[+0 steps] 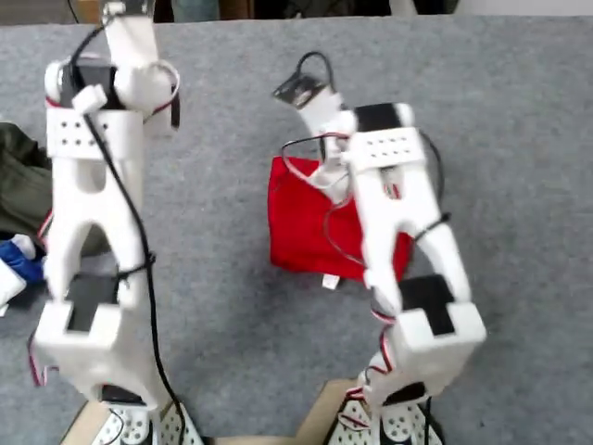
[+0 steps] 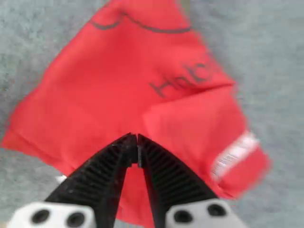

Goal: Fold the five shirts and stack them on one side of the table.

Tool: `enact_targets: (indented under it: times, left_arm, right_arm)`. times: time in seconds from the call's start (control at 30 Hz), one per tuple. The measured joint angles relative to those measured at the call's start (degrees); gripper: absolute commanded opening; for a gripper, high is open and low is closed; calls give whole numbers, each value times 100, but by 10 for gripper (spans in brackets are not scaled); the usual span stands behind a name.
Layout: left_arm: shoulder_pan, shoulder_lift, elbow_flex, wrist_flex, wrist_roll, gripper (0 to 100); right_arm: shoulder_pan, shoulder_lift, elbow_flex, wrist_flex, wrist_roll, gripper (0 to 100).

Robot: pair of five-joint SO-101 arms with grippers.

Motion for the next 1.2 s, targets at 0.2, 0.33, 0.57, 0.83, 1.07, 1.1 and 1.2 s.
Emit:
enact_targets:
  times: [0.2,0.33,0.57,0.83,1.07,1.1,1.2]
  left_arm:
    - [-185,-1257,3174,-1389,-97,29]
    - [-185,-1697,4334,-1767,-97,29]
    - [-185,-1864,4756,-1855,-114,29]
    - [-185,-1873,4756,-1855,-114,29]
    - [308,-1873,4774,-2488,-114,29]
    - [431,-1873,4774,-2637,-114,29]
    - [580,-1846,5002,-3358,88,29]
  right_arm:
    - [-9,844,-9,-185,-229,14]
    - [571,1275,-211,-554,-229,14]
    - [1793,1820,-1618,-1319,-167,14]
    - [2435,1881,-3490,-765,-158,15]
    - [1952,1916,-4738,1442,18,14]
    - [1793,1916,-4765,1662,44,14]
    - [1327,2084,-4624,1837,53,14]
